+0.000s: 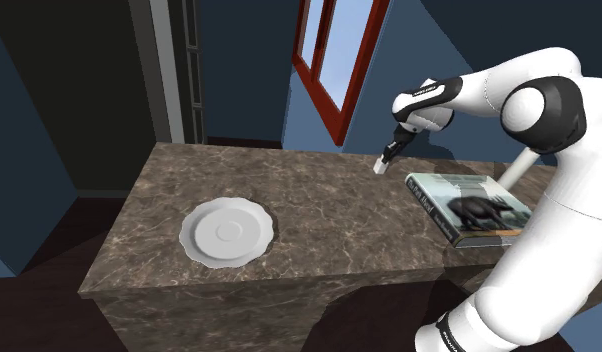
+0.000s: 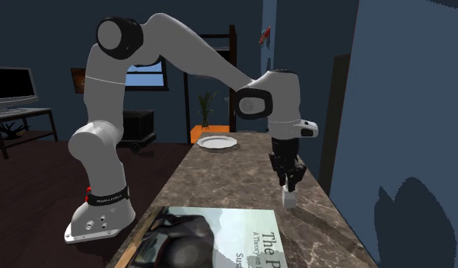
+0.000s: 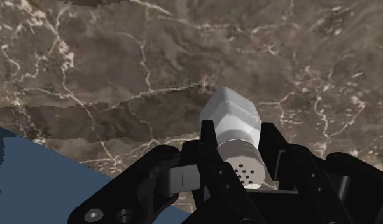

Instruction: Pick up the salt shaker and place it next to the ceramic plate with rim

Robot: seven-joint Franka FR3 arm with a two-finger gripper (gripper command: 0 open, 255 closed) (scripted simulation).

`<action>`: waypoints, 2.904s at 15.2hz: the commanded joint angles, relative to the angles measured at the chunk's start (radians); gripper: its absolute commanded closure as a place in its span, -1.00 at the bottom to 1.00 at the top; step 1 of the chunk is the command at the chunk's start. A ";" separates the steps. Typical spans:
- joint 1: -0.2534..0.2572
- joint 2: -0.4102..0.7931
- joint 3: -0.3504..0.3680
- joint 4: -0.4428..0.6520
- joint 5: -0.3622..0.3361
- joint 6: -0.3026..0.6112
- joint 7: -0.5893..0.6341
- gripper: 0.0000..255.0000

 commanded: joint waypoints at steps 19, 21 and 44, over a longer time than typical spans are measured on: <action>0.014 -0.106 -0.020 0.144 -0.080 -0.235 0.066 1.00; 0.014 -0.112 -0.020 0.163 -0.085 -0.260 0.071 1.00; 0.147 -0.517 0.160 -0.169 -0.270 -0.291 0.457 1.00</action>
